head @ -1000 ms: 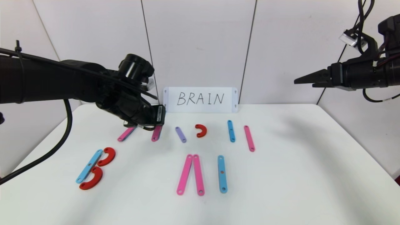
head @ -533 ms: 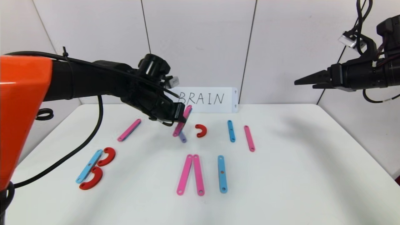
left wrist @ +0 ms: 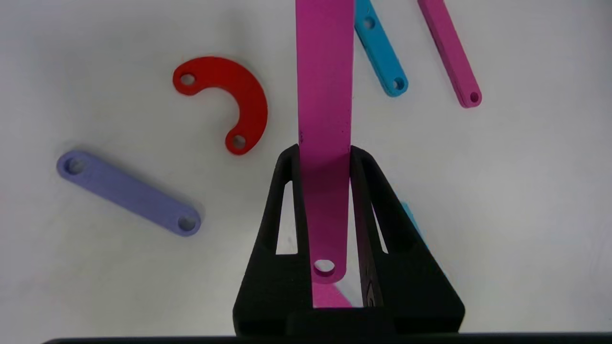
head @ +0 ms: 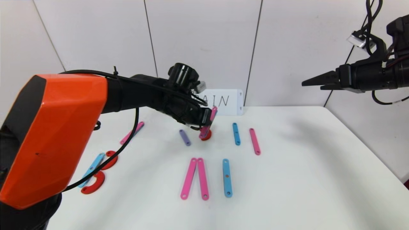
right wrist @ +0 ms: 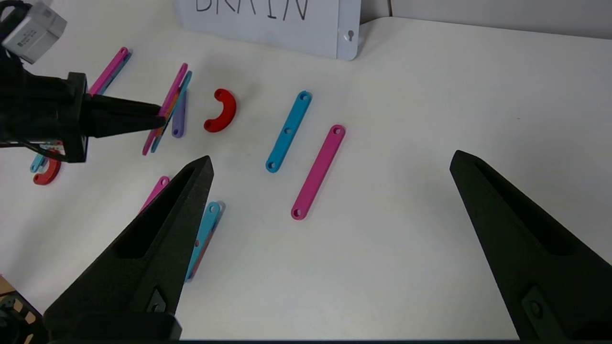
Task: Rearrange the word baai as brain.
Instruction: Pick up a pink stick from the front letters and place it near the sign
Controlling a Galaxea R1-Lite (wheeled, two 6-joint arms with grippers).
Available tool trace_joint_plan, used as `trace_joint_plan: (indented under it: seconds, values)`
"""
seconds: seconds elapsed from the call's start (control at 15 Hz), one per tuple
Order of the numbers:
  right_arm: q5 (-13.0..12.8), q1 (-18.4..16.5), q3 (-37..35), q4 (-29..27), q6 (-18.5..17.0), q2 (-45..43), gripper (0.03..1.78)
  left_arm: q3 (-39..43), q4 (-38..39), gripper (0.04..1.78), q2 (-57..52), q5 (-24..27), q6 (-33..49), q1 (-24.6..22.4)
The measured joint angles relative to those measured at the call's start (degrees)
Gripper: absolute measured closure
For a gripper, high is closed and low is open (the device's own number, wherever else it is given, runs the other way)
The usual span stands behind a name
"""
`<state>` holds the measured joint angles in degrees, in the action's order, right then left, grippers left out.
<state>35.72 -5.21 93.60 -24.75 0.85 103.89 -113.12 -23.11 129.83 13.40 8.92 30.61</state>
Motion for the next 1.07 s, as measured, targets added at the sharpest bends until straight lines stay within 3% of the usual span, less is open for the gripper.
trace_joint_plan:
  seconds: [0.4, 0.73, 1.07]
  values:
    - [0.0, 0.0, 0.0, 0.0, 0.0, -0.1, 0.08, 0.5, 5.6, 1.52, 4.5, -0.8, 1.2, 2.4]
    - [0.0, 0.0, -0.1, 0.1, 0.0, -0.1, 0.08, 0.1, 8.7, 1.52, 7.6, -6.4, 3.4, 4.6]
    - [0.0, 0.0, -0.1, 0.1, 0.0, -0.1, 0.08, 0.1, 9.8, 1.52, 9.3, -6.8, 5.3, 5.5]
